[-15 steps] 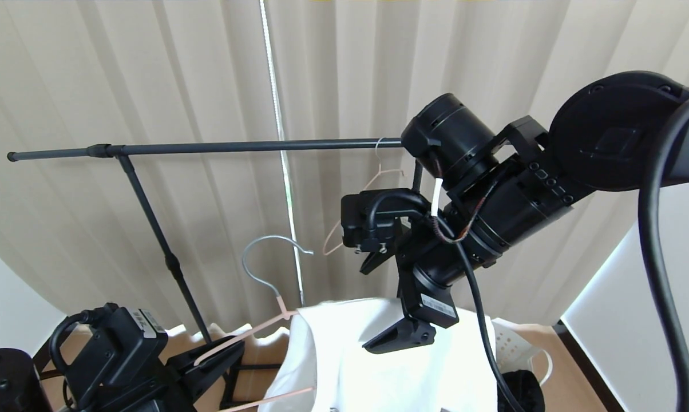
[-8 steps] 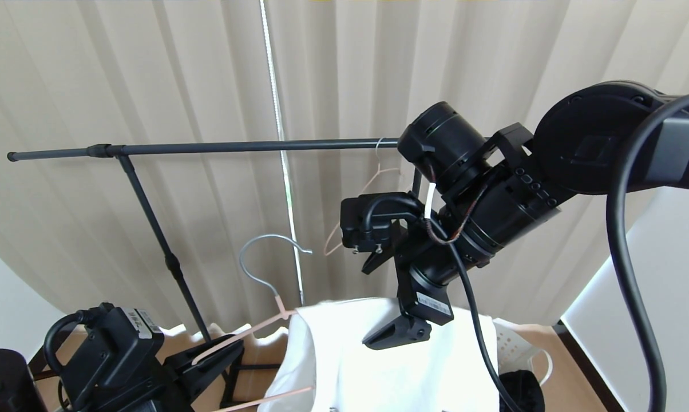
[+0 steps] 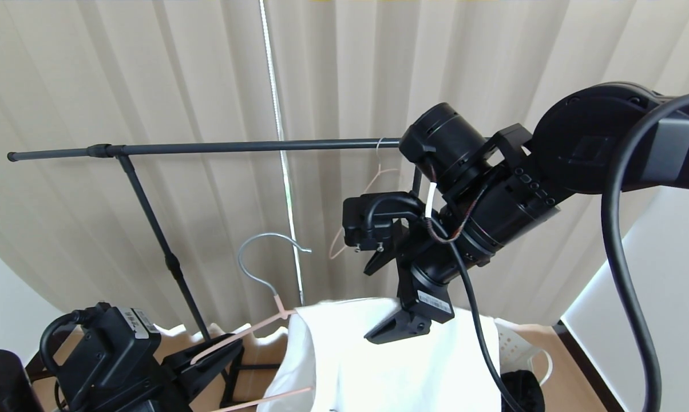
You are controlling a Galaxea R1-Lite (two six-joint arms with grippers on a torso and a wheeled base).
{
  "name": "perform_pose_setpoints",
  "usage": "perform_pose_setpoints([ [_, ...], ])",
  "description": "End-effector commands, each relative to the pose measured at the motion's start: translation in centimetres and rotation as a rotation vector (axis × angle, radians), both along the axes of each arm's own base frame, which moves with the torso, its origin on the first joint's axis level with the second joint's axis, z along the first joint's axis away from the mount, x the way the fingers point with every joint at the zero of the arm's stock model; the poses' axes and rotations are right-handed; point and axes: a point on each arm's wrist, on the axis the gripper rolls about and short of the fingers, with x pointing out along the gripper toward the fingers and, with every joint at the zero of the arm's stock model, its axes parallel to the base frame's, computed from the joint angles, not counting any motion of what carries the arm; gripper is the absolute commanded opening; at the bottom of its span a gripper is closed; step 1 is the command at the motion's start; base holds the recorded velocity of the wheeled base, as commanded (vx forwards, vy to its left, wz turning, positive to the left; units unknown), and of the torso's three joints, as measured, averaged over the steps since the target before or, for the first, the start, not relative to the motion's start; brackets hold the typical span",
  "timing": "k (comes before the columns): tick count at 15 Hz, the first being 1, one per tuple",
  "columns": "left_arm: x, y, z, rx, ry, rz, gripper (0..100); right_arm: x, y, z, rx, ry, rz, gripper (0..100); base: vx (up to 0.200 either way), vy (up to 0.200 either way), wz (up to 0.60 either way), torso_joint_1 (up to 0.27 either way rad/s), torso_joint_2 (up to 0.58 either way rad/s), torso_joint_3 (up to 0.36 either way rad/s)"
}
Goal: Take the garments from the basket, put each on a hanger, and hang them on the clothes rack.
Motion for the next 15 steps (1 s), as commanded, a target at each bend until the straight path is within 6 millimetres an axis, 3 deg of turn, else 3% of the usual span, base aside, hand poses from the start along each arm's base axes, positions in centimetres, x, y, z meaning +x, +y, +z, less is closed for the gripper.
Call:
perform_pose_setpoints([
  [1,-0.03,0.02,0.06,-0.002,-0.003,0.0,0,-0.04,-0.01,0.02,0.001,0.0,0.003,0,0.0,0.0,0.0,0.0,0.0,0.0],
  [15,0.01,0.02,0.01,-0.012,0.007,0.005,0,-1.04,-0.94,0.76,0.007,-0.005,0.004,0,0.0,0.0,0.0,0.0,0.0,0.0],
])
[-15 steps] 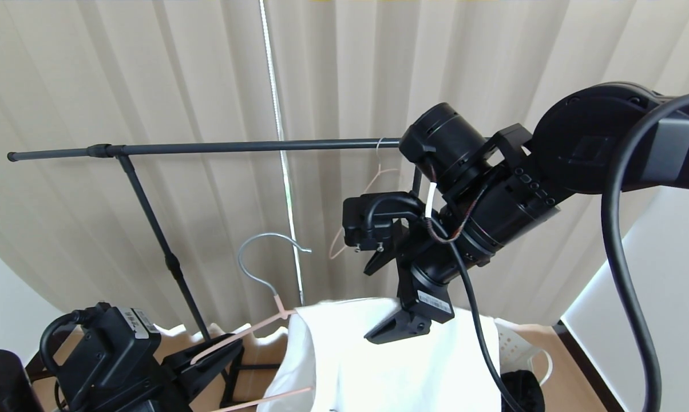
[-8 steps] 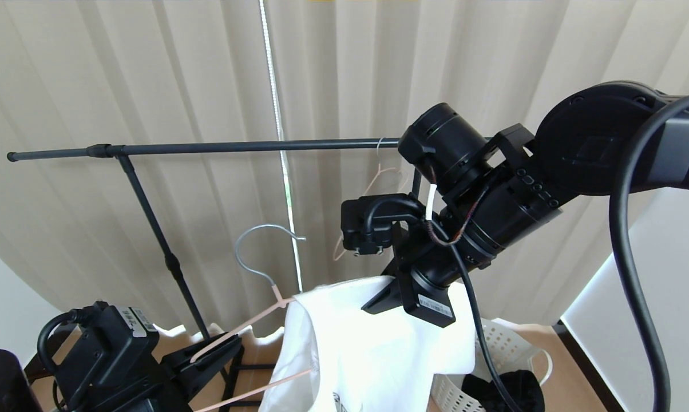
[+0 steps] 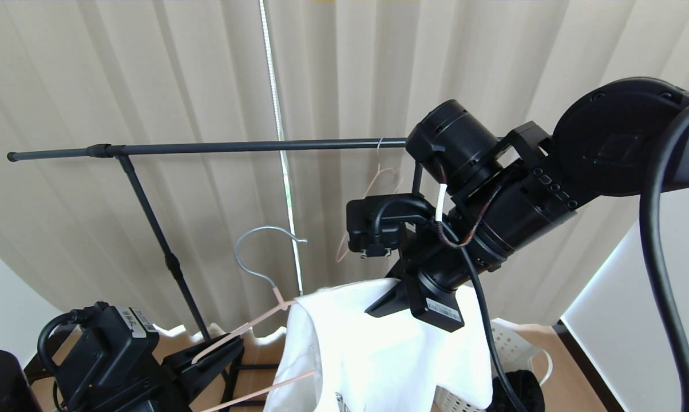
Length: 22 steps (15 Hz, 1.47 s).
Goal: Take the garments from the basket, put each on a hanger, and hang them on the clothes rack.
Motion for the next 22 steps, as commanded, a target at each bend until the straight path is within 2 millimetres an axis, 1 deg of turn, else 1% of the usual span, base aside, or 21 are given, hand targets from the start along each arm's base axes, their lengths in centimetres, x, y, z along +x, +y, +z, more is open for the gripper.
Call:
perform_pose_setpoints([
  [1,0.0,0.0,0.0,0.001,0.004,0.003,0,-0.2,-0.2,0.3,0.004,-0.005,0.0,0,0.0,0.0,0.0,0.0,0.0,0.0],
  [5,0.0,0.0,0.0,-0.001,0.001,0.003,0,-0.2,-0.1,0.3,0.005,-0.007,0.002,0,0.0,0.0,0.0,0.0,0.0,0.0],
  [6,0.0,0.0,0.0,-0.001,0.001,0.003,100,-0.2,-0.2,0.3,0.005,-0.007,0.0,0,0.0,0.0,0.0,0.0,0.0,0.0],
  [9,0.0,0.0,0.1,-0.005,-0.002,0.002,100,-0.5,-0.4,0.6,0.009,-0.011,0.002,0,0.0,0.0,0.0,0.0,0.0,0.0],
  [15,-0.3,0.3,0.6,-0.045,-0.018,0.009,100,-0.8,-1.9,0.7,0.003,-0.006,-0.025,0,0.0,0.0,0.0,0.0,0.0,0.0],
  [18,-0.5,0.4,1.1,-0.12,-0.005,-0.009,100,-0.6,-2.7,1.0,0.005,-0.011,-0.049,0,0.0,0.0,0.0,0.0,0.0,0.0],
  [19,-0.9,0.6,1.5,-0.167,-0.001,-0.07,100,-0.4,-3.1,1.1,0.008,-0.014,-0.063,0,0.0,0.0,0.0,0.0,0.0,0.0],
  [22,-1.1,1.5,2.2,-0.246,0.007,-0.113,100,-0.4,-4.0,2.0,0.015,-0.05,-0.095,0,0.0,0.0,0.0,0.0,0.0,0.0],
])
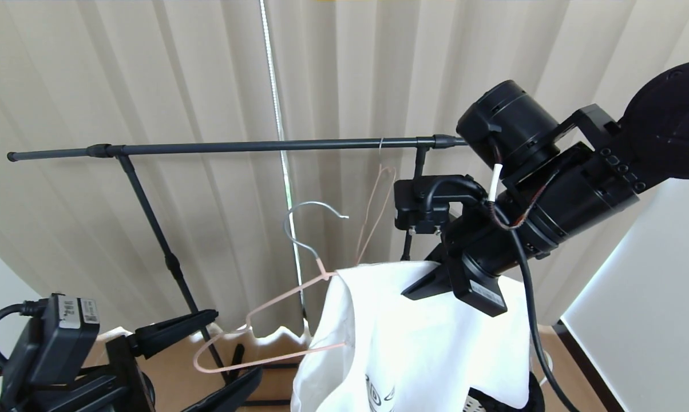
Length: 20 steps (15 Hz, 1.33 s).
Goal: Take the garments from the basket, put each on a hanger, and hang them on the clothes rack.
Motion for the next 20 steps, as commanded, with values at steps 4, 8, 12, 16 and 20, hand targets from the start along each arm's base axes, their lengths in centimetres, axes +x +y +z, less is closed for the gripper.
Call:
perform_pose_setpoints([
  [4,2.5,0.5,2.9,-0.212,0.084,0.108,100,0.2,-0.4,1.4,-0.003,-0.146,-0.08,0,0.0,0.0,0.0,0.0,0.0,0.0],
  [8,3.3,0.5,3.7,-0.145,0.269,0.163,100,0.1,-0.8,1.7,-0.015,-0.244,-0.196,0,0.0,0.0,0.0,0.0,0.0,0.0],
  [12,3.3,-0.5,2.9,-0.061,0.359,0.218,100,0.5,-0.3,1.0,0.011,-0.35,-0.292,0,0.0,0.0,0.0,0.0,0.0,0.0],
  [16,4.2,-3.8,0.0,0.106,0.404,0.355,100,-0.1,1.4,1.0,0.108,-0.37,-0.4,0,0.0,0.0,0.0,0.0,0.0,0.0],
  [20,5.6,-5.4,-1.6,0.133,0.407,0.466,100,-1.0,1.8,1.8,0.149,-0.385,-0.386,0,0.0,0.0,0.0,0.0,0.0,0.0],
])
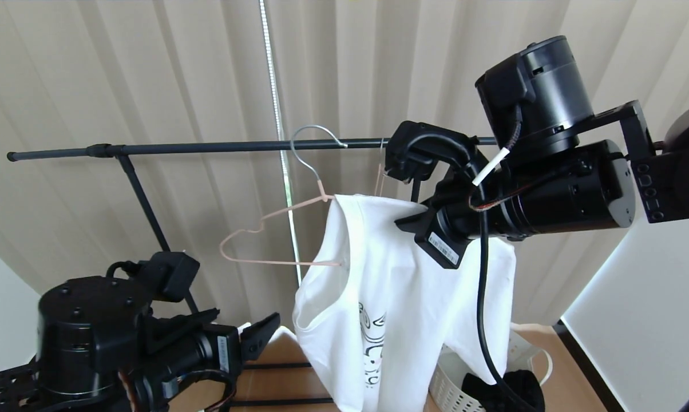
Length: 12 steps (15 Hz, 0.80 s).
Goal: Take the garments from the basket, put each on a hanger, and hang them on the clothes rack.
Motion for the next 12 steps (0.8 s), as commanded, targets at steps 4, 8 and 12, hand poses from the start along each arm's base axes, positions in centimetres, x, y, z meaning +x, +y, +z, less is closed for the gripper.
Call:
perform_pose_setpoints([
  [4,1.3,-2.0,-2.7,0.069,0.024,0.051,100,-1.7,0.4,1.2,0.03,-0.035,0.044,0,0.0,0.0,0.0,0.0,0.0,0.0],
  [8,2.0,-2.4,-3.9,0.088,0.008,0.106,100,-2.9,0.3,1.6,0.035,-0.044,0.065,0,0.0,0.0,0.0,0.0,0.0,0.0],
  [12,1.9,-2.3,-4.3,0.103,0.018,0.11,100,-3.0,0.1,1.9,0.035,-0.059,0.047,0,0.0,0.0,0.0,0.0,0.0,0.0],
])
